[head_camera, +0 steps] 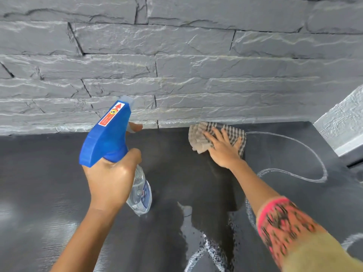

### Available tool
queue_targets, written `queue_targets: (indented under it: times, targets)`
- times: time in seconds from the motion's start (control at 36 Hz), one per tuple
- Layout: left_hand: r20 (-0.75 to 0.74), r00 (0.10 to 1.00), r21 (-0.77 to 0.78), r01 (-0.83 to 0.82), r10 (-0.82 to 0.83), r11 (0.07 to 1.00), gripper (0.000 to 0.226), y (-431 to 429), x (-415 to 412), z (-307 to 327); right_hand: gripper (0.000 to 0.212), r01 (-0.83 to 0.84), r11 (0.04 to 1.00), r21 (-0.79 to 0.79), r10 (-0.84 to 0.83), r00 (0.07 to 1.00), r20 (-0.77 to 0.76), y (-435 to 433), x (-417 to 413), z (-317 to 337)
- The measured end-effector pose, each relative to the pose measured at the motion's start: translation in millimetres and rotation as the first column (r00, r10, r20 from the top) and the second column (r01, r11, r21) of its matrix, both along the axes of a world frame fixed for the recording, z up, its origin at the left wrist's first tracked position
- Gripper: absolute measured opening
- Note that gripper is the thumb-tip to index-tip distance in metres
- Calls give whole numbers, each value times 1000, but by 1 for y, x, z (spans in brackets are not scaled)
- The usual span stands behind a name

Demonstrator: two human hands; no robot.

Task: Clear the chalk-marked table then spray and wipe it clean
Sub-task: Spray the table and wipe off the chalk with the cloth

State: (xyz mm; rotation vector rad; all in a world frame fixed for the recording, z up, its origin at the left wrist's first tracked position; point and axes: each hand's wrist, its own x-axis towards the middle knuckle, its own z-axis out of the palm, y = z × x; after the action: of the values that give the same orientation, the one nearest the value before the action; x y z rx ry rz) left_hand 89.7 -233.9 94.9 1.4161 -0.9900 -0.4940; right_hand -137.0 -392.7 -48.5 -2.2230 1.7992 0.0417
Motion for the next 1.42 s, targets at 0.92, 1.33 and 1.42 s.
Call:
queue_targets:
  times: [0.92,1.33,1.42]
  targets:
    - [-79,996,94,-24,32,995,45,132,9,26,54,-310,949,53,314,946,-84,211,63,4]
    - [-127,992,140,-4,22,990,43,181,-4,16,54,4,999,51,-1,998,-63,234,-34,9]
    - [-134,991,143,-8,28,990,42,183,-9,12,56,12,997,82,-9,999,-33,225,-1,9]
